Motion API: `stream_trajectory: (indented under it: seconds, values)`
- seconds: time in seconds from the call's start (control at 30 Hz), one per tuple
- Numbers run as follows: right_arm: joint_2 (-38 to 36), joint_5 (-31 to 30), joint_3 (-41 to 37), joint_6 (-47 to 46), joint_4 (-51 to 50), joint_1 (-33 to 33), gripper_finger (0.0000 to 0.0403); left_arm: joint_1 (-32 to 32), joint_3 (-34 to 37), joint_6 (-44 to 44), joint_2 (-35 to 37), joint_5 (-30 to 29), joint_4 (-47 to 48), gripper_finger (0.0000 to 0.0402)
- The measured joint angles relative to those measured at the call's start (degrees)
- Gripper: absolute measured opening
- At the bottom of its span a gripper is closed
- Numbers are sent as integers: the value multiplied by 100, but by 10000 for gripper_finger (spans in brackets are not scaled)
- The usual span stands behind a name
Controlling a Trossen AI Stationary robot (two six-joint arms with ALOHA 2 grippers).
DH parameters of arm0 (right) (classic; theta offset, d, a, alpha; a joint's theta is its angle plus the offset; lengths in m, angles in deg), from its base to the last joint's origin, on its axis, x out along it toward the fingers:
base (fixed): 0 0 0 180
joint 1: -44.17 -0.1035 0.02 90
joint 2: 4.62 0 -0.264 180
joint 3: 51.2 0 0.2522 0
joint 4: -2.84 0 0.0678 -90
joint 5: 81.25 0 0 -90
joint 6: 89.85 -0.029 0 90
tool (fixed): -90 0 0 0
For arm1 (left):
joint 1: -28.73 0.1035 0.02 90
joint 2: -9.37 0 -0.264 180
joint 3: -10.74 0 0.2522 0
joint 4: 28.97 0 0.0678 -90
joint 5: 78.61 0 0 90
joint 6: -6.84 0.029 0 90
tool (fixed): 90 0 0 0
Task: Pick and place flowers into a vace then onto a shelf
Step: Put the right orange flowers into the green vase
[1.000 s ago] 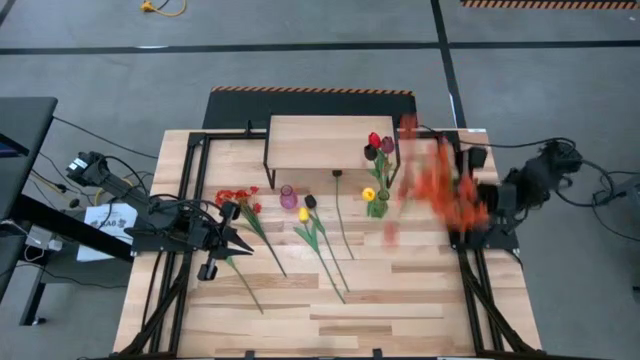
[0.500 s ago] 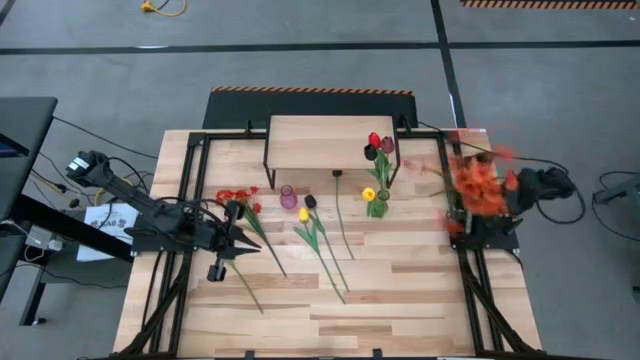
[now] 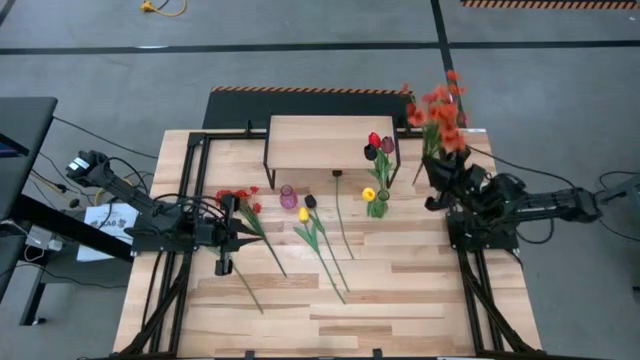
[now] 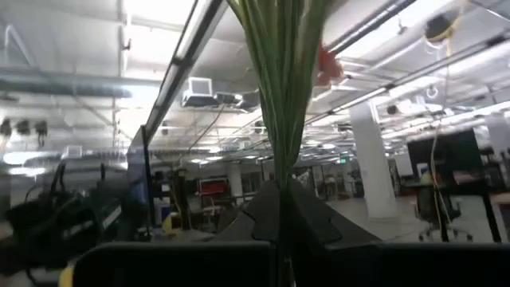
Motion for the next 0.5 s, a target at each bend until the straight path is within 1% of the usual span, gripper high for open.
stream_trajectory:
  seconds: [0.13, 0.23, 0.37, 0.5]
  values:
    - [521, 134, 0, -237, 532, 109, 0, 0, 0, 122, 4, -158, -7, 16]
    - [944, 149, -4, -186, 1069, -51, 0, 0, -2, 284, 35, -148, -40, 16]
    - [1545, 144, -296, 250, 2498, -442, 0, 0, -1, 322, 31, -152, -8, 16]
    - [1950, -31, -761, 914, 3924, -873, 0, 0, -1, 284, 31, -152, -3, 16]
